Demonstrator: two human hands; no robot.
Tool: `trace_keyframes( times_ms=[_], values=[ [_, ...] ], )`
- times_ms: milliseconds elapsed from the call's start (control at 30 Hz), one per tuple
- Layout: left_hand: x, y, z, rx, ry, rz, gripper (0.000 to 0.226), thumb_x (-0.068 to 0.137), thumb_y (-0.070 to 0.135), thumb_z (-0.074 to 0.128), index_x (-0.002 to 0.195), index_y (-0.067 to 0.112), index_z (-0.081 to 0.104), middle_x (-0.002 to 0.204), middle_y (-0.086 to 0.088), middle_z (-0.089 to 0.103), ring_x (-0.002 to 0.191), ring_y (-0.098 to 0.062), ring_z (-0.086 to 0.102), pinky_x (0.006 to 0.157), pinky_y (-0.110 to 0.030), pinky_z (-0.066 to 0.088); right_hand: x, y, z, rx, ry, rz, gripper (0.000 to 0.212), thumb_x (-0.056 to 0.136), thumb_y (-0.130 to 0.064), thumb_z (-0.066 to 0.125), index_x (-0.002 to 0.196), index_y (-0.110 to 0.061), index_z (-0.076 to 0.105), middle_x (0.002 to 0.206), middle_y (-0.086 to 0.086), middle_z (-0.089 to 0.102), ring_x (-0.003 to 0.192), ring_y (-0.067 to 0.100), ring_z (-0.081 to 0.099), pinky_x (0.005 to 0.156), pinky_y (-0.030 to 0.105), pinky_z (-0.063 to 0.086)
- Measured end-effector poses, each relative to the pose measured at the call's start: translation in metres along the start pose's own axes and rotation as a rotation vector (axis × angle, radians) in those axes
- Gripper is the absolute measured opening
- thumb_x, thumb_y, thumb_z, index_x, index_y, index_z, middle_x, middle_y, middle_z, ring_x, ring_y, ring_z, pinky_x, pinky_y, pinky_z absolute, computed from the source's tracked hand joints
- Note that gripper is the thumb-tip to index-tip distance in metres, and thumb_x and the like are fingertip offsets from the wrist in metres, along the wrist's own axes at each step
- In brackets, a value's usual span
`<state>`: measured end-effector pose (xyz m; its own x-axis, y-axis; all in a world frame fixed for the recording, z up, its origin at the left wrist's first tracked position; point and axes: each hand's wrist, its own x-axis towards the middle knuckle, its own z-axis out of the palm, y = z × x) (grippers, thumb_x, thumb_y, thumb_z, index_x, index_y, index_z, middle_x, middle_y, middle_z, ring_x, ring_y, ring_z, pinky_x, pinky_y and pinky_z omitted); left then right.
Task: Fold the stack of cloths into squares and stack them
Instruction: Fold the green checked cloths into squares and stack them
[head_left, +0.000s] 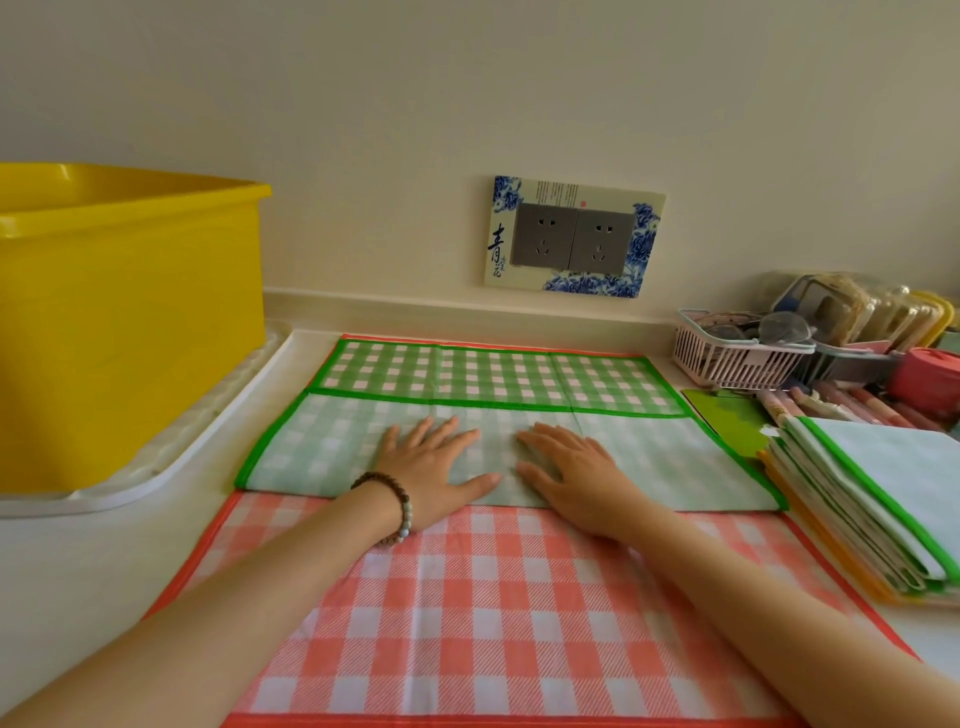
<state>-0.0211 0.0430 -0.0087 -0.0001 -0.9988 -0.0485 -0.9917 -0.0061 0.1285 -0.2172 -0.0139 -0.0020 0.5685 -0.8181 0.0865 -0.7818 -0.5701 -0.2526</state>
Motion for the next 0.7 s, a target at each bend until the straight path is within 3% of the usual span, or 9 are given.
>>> trace_keyframes(
  times_ms=[400,567,700],
  values=[
    [-0.011,-0.022,-0.004,-0.027,-0.025,0.012,0.069,0.083,0.075,0.015,0.145,0.047,0.004,0.157,0.015,-0.006,0.145,-0.010,-0.010,0.115,-0.052,-0.006,0.000,0.006,0.006,-0.018,-0.043,0.016,0.054,0.095,-0.057,0.024,0.146,-0.043,0.016,0.157,-0.015,0.012,0.145,0.007,0.004,0.118,0.034,0.000],
    [-0.027,-0.063,-0.007,-0.068,0.013,-0.055,0.117,0.037,0.097,-0.015,0.144,0.051,0.005,0.157,0.017,-0.003,0.145,-0.009,-0.007,0.115,-0.050,-0.007,0.000,0.008,0.007,-0.026,-0.049,0.007,0.054,0.095,-0.057,0.024,0.146,-0.043,0.015,0.157,-0.015,0.011,0.145,0.007,0.005,0.118,0.033,0.001],
    [-0.041,-0.083,-0.011,-0.114,0.035,-0.112,0.113,0.045,0.094,-0.001,0.146,0.045,0.010,0.157,0.015,-0.001,0.145,-0.009,-0.005,0.117,-0.041,-0.005,0.000,0.007,0.006,-0.031,-0.049,0.008,0.054,0.095,-0.056,0.024,0.146,-0.043,0.016,0.157,-0.015,0.011,0.145,0.007,0.005,0.117,0.033,0.001]
  ],
)
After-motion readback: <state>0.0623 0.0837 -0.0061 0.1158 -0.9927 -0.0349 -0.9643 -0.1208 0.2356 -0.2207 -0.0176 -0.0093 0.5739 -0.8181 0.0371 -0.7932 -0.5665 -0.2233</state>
